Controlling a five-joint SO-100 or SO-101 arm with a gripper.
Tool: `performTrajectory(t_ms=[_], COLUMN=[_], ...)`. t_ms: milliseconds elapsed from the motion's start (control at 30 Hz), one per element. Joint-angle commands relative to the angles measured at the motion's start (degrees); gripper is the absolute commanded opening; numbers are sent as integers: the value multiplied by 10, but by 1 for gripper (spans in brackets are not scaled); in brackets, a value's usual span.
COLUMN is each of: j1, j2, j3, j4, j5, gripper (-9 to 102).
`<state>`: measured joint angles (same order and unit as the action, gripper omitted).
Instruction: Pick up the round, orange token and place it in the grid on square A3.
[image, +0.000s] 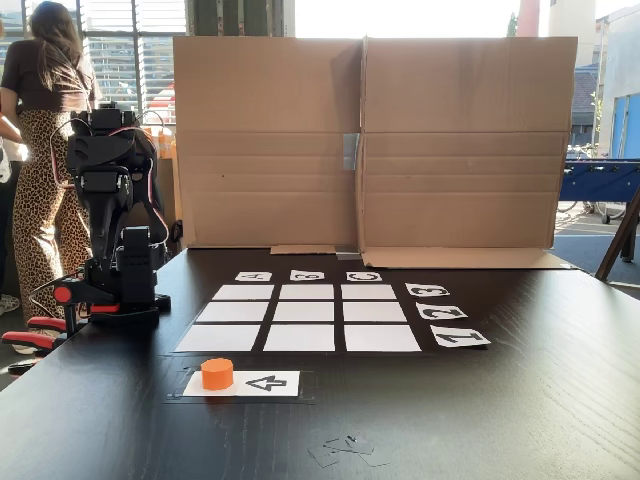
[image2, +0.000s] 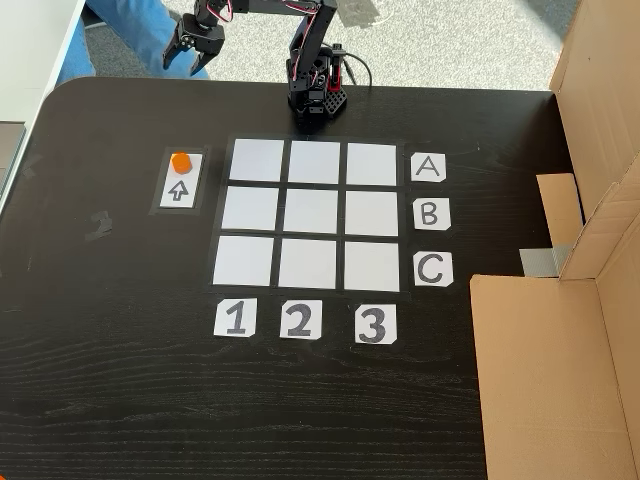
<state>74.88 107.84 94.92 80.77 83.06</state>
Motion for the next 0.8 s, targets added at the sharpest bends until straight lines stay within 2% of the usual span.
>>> performTrajectory(t_ms=[0,367,767], j1=[-14,-69,-120], j2=[-41,-178,-301], j3=[-45,-177,-253], j4=[3,26,20], j5=[-12,-19,-44], gripper=[30,33,33])
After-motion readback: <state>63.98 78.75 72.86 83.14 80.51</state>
